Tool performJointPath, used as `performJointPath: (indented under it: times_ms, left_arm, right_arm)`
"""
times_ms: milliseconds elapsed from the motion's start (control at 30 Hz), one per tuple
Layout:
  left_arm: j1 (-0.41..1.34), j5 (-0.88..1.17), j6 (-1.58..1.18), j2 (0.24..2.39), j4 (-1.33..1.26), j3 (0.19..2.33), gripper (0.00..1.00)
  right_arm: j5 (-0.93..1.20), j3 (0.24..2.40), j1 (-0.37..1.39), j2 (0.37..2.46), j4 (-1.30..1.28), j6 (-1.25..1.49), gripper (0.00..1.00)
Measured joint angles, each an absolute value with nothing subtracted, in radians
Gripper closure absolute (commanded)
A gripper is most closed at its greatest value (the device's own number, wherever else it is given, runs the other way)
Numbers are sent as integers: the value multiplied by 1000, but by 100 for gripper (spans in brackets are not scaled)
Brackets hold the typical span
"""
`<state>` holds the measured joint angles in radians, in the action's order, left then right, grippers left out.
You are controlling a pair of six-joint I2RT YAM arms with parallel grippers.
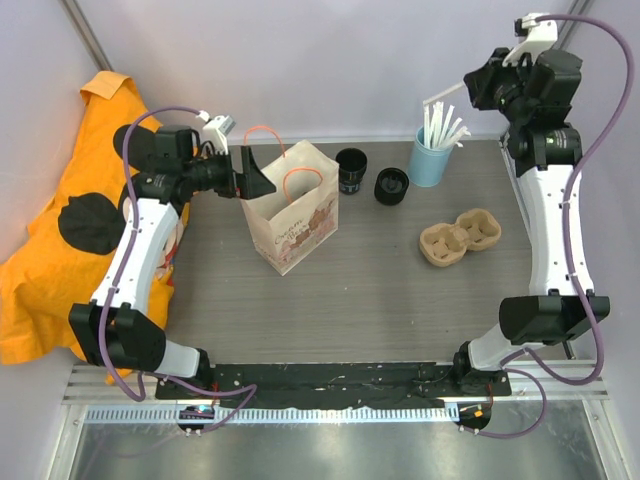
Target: Pack the takeout coffee
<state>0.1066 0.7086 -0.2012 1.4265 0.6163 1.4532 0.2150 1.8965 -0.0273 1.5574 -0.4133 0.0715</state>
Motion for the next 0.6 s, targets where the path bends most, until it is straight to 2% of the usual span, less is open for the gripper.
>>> performJointPath:
  times_ms: [400, 600]
  left_arm:
    - [96, 709, -201, 1400, 610, 1438, 0]
    - [86, 709, -201, 1398, 610, 1436, 0]
  right_arm:
    - [512, 2035, -12, 1541, -451, 201, 89]
    - [638, 2035, 80, 1544, -446, 274, 89]
